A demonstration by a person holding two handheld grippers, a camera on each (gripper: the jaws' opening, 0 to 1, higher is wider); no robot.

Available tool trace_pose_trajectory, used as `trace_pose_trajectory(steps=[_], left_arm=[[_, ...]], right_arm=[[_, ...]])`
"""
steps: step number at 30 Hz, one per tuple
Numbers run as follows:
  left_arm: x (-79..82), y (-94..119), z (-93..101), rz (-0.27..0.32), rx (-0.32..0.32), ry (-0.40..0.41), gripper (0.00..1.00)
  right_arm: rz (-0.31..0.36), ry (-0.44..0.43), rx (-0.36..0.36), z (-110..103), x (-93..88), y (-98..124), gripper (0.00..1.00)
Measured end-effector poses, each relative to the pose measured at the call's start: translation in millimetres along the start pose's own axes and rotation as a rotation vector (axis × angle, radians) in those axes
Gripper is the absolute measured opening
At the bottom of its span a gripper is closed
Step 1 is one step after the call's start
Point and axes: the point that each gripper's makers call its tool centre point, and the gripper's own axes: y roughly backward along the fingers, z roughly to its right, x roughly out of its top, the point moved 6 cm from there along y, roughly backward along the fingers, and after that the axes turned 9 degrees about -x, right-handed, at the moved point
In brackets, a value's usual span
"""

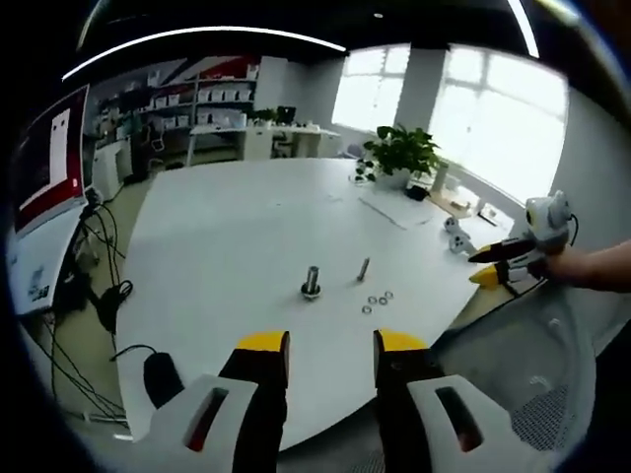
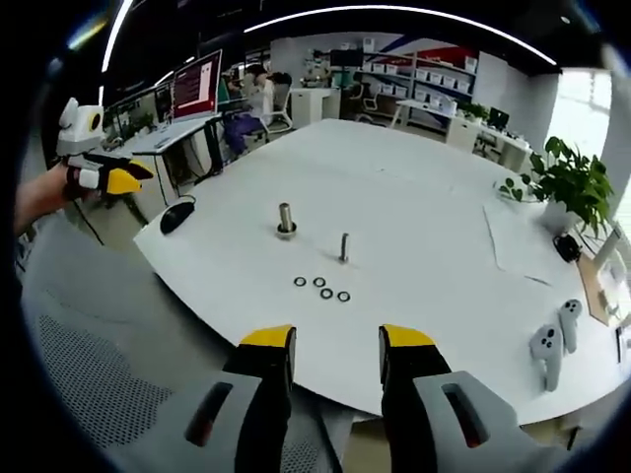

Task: Place the washer onto the threaded stud by aligning its center hole with the stud, sliding it down to the base, and recovering from edge contact or off-axis alignment until the washer reaches the visible bottom stop.

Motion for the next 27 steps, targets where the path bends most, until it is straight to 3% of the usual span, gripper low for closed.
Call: trace_pose_trajectory(steps=[4, 11, 15, 19, 27], left_arm=[[-3.4, 0, 10.7, -0.01, -0.023, -0.012, 0.33], [-9.2, 2, 12.0, -0.028, -0.013, -0.036, 0.32], [-5.8, 4, 8.5, 0.016, 0.021, -0.048, 0.32], [-12.1, -1, 12.5, -0.022, 0.013, -0.091, 0.3], [-17.7, -2, 12.0, -0.044, -0.009, -0.057, 0.33]], right_arm=[[-0.042, 0.018, 0.007, -2, -5.0, -3, 0.37], [-0.047, 0.034, -0.001, -1, -5.5, -2, 0.37], [-0.049, 0.046, -0.002, -1, -6.0, -3, 0.37], [-0.057, 0.046, -0.002, -2, -7.3, -3, 0.37], [-0.067, 0.053, -0.001, -2, -9.6, -4, 0.37]])
